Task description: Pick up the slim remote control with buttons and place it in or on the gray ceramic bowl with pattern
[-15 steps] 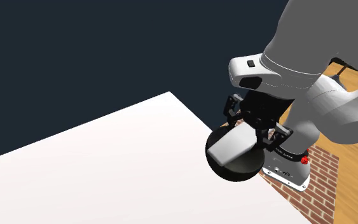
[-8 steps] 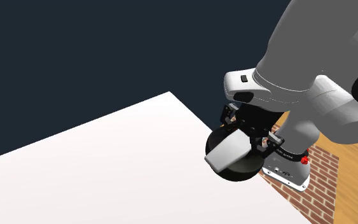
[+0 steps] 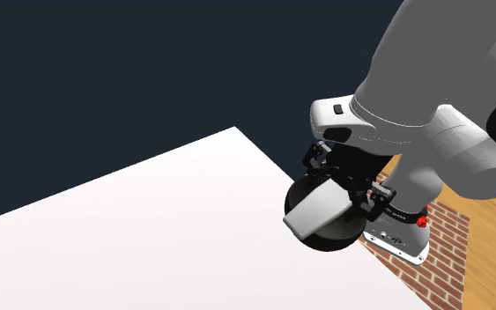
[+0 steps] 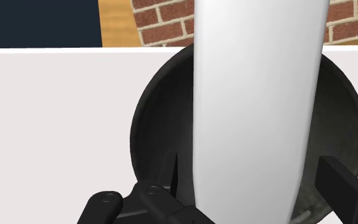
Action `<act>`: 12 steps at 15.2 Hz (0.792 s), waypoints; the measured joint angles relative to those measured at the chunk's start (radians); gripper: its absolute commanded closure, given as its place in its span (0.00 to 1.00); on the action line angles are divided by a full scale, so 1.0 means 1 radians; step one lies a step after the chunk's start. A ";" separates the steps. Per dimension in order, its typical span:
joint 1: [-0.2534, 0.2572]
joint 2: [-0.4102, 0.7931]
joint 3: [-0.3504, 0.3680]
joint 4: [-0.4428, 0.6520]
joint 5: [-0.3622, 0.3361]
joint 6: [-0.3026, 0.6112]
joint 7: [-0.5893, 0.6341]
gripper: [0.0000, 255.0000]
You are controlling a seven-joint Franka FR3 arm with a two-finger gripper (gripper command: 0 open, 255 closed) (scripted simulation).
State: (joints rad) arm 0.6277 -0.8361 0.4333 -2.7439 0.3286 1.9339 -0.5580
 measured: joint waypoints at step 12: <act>-0.013 -0.023 -0.038 0.111 -0.035 -0.134 0.005 0.00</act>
State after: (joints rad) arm 0.6150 -0.8593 0.3955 -2.6325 0.2934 1.8002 -0.5532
